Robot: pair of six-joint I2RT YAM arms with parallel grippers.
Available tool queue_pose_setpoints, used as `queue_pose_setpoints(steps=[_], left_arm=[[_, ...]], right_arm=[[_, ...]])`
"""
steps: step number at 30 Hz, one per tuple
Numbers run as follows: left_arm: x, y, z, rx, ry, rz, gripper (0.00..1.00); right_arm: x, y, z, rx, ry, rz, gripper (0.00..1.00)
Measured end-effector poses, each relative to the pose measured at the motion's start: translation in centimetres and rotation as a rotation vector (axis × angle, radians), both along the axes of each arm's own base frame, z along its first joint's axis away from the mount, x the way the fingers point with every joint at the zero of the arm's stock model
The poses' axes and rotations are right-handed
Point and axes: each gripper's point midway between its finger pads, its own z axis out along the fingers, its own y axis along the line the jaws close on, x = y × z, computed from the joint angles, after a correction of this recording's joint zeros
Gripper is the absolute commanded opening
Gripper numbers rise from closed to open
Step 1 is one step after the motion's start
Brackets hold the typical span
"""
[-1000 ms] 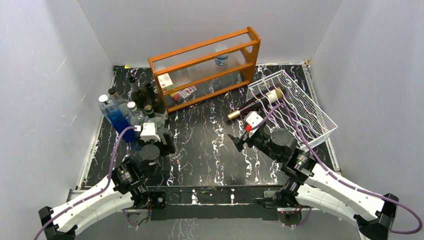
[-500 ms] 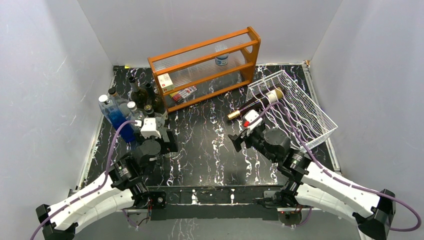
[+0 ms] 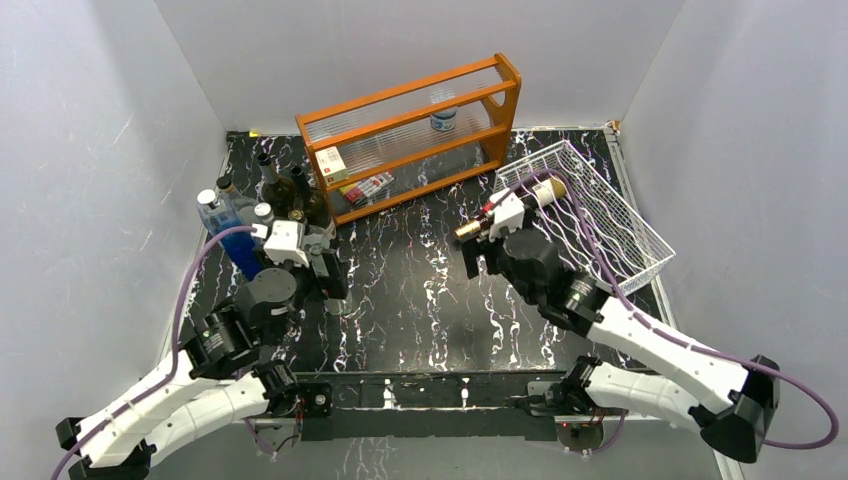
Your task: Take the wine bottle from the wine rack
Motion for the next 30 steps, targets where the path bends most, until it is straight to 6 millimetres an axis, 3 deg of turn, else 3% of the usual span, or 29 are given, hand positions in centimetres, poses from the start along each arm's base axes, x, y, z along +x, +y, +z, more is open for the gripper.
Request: queue_pose_setpoints(steps=[6,10,12,14,16,18,23,25,27,30], left_arm=[[-0.4,1.0,6.0,0.012,-0.104,-0.04,0.98],[-0.8,0.8,10.7,-0.005,-0.184,-0.101,0.98],[-0.6,0.1,13.3,0.017,-0.205,-0.132,0.98],[0.4,-1.3,15.9,0.05,-0.217,-0.152,0.98],[2.0,-3.5,18.2,0.099,-0.228,-0.175,0.98],[3.5,-5.4,19.6,0.142,-0.242,-0.192,0.98],[8.8,-9.0,22.2,0.21,-0.242,-0.21,0.98],[12.4,-7.6,23.4,0.173,-0.234,-0.167,0.98],[16.7,-4.1,24.0,0.121,-0.211,-0.087,0.98],[19.9,-0.6,24.2,0.083,-0.187,-0.009,0.98]], right_arm=[[2.7,0.3,-0.9,-0.044,0.126,-0.056,0.98],[4.4,-2.0,-1.4,-0.02,0.217,-0.129,0.98],[6.9,-3.9,-0.1,0.028,0.262,-0.206,0.98],[10.3,-6.1,2.6,0.103,0.272,-0.289,0.98],[13.2,-8.1,5.4,0.16,0.248,-0.352,0.98],[14.3,-9.1,7.5,0.18,0.23,-0.379,0.98],[14.7,-10.4,12.9,0.226,0.145,-0.395,0.98],[14.4,-10.8,14.9,0.24,0.1,-0.397,0.98],[13.6,-11.4,17.1,0.246,0.049,-0.401,0.98],[12.0,-12.0,19.9,0.255,-0.022,-0.387,0.98]])
